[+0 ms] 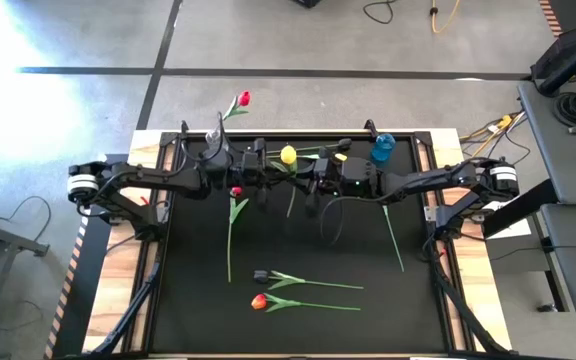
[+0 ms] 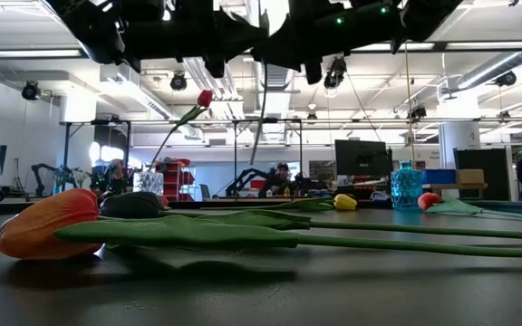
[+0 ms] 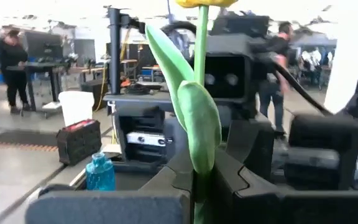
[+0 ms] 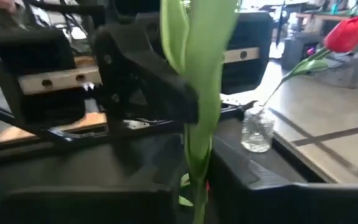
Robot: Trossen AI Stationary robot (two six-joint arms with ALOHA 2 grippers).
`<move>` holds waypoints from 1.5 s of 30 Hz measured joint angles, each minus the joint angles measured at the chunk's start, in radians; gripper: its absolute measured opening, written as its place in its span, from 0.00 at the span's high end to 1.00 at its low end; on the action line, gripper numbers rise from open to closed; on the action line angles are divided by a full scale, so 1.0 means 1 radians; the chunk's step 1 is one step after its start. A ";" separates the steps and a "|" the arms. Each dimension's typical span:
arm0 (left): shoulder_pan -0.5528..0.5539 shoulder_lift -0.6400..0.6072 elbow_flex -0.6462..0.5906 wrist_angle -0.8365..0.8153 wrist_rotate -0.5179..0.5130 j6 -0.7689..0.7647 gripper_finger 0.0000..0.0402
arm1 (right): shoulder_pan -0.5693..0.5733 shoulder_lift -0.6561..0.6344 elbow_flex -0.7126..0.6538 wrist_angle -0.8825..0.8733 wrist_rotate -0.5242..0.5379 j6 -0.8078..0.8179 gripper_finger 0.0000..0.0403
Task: Sort flowers into vase by color
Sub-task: Put the bottom yellow tulip into the blue flower vase
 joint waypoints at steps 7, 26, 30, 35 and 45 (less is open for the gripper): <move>0.046 -0.014 -0.024 0.008 -0.005 -0.012 0.84 | -0.002 -0.030 -0.002 -0.053 0.092 -0.076 0.96; 0.199 -0.031 -0.262 0.232 0.003 -0.015 0.60 | -0.187 -0.495 -0.129 -0.380 0.573 -0.406 0.97; 0.208 -0.053 -0.309 0.246 0.004 -0.015 0.62 | -0.288 -0.558 -0.166 -0.379 0.572 -0.480 0.97; 0.217 -0.063 -0.346 0.247 0.003 -0.018 0.62 | -0.404 -0.571 -0.203 -0.349 0.568 -0.518 0.97; 0.217 -0.063 -0.364 0.253 0.003 -0.027 0.62 | -0.516 -0.562 -0.267 -0.222 0.535 -0.545 0.97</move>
